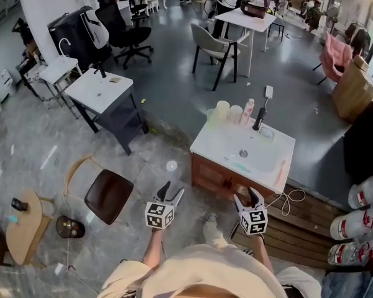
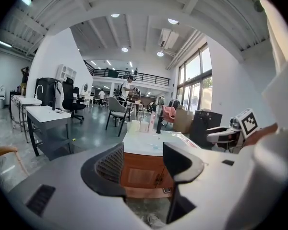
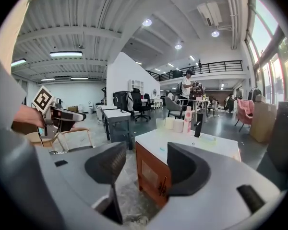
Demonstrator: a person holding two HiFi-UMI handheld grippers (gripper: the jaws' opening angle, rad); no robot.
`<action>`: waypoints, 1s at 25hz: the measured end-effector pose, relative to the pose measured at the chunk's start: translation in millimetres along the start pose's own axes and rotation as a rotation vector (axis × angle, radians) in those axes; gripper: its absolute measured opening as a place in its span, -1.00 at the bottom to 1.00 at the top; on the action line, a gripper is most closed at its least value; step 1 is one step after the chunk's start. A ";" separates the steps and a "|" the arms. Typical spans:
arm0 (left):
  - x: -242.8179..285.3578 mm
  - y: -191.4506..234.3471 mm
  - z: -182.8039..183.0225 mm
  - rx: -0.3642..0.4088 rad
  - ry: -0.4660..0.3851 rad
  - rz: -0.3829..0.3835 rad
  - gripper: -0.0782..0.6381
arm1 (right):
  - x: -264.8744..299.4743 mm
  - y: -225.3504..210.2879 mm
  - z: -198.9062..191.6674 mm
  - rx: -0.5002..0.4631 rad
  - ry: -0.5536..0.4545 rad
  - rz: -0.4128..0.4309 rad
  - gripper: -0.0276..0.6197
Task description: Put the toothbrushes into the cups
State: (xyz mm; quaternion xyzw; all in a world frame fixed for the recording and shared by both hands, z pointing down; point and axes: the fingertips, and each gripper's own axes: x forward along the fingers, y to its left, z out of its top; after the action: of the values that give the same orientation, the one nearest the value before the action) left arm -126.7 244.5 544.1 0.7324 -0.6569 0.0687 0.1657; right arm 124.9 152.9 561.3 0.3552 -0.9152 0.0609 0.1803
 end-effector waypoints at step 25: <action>251.3 21.4 87.0 0.054 0.058 -0.061 -0.08 | 155.2 -176.4 77.0 0.052 -0.069 -0.024 -0.17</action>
State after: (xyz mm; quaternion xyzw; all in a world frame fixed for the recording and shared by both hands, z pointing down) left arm -126.0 -22.3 545.9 0.7539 -0.6272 0.1023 0.1669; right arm 115.4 -93.7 544.9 0.3727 -0.9147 0.0702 0.1399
